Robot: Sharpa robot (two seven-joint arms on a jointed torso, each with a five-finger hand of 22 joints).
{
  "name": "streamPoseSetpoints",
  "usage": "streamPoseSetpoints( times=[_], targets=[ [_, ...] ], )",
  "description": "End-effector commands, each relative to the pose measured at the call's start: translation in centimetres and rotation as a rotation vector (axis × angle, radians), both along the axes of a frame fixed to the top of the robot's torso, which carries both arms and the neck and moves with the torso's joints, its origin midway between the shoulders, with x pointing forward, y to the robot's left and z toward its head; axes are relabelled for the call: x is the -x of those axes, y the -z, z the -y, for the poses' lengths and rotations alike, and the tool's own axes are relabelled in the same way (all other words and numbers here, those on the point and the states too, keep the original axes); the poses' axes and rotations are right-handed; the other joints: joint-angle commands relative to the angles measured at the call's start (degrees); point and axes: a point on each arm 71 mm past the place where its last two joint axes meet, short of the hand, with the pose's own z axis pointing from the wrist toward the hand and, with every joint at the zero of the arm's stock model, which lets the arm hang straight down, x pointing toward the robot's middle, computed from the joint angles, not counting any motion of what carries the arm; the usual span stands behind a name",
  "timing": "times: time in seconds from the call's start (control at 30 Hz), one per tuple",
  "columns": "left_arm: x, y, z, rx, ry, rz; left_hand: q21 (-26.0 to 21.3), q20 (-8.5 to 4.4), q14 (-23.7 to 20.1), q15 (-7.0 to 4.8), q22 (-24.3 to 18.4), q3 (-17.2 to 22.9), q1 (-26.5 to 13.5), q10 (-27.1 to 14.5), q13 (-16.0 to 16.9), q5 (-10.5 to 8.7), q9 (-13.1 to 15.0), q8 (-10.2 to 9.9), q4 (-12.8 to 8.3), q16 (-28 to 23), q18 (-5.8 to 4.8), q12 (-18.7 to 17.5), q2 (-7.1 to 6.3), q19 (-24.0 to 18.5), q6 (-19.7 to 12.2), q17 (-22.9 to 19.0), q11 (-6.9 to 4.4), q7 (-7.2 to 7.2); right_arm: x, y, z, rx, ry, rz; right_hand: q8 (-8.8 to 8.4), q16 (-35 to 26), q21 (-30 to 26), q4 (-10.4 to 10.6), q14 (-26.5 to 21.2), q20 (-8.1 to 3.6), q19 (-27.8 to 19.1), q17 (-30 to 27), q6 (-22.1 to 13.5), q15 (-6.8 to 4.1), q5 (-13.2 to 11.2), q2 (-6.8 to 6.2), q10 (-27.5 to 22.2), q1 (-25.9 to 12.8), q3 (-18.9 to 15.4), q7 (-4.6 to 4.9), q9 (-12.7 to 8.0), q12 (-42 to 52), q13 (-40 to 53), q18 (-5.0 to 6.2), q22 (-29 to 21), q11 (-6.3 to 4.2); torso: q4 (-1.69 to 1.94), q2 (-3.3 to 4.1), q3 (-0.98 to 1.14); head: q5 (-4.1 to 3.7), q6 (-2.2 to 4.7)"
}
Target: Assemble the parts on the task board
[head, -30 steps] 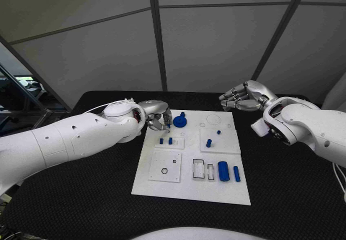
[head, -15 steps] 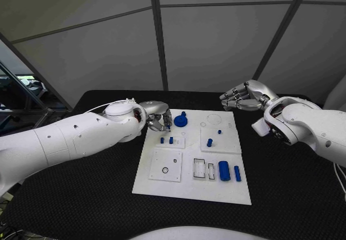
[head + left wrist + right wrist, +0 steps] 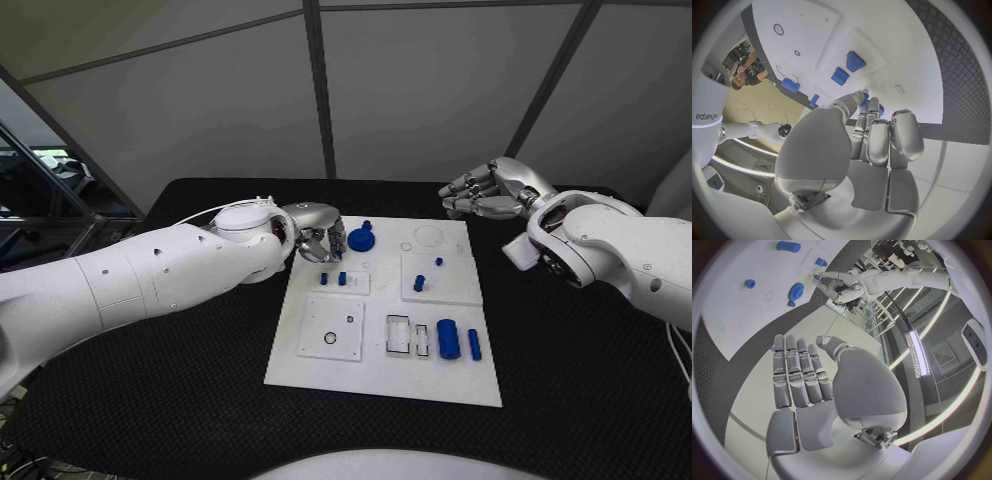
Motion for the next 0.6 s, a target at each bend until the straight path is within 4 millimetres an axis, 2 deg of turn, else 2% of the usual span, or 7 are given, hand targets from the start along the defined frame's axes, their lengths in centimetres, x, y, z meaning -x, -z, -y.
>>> streamPoseSetpoints(
  times=[0.03,0.6],
  targets=[
    [-0.04,0.19,-0.06,-0.01,-0.003,-0.016,0.02,0.25,1.24,0.45,2.41,0.23,-0.64,0.36,-0.07,-0.29,-0.07,-0.26,0.07,-0.05,-6.81,-0.25,0.14,-0.33,0.33,-0.07,-0.01,0.19,0.01,-0.15,-0.08,-0.002,-0.009,0.005,0.25,-0.09,-0.34,-0.37,0.1,-0.04,0.49,-0.06,0.49,-0.25,-0.12,0.07,0.11,0.37,-0.01,0.01,0.03,0.22,-0.05,0.01,-0.08,-0.46,0.01,0.01,-0.01,0.03,-0.11],
    [-0.05,0.64,0.09,-0.022,0.005,-0.036,-0.04,0.27,1.21,0.45,2.39,0.27,-0.61,0.47,-0.04,-0.29,-0.07,-0.28,0.02,-0.08,-6.8,-0.3,0.15,-0.35,0.38,-0.15,-0.03,0.19,0.08,-0.18,-0.13,-0.002,-0.011,0.005,0.25,-0.09,-0.34,-0.37,0.1,-0.04,0.49,-0.06,0.49,-0.25,-0.12,0.07,0.11,0.37,-0.01,0.01,0.03,0.22,-0.05,0.01,-0.08,-0.46,0.02,0.03,0.01,-0.22,-0.46]
  ],
)
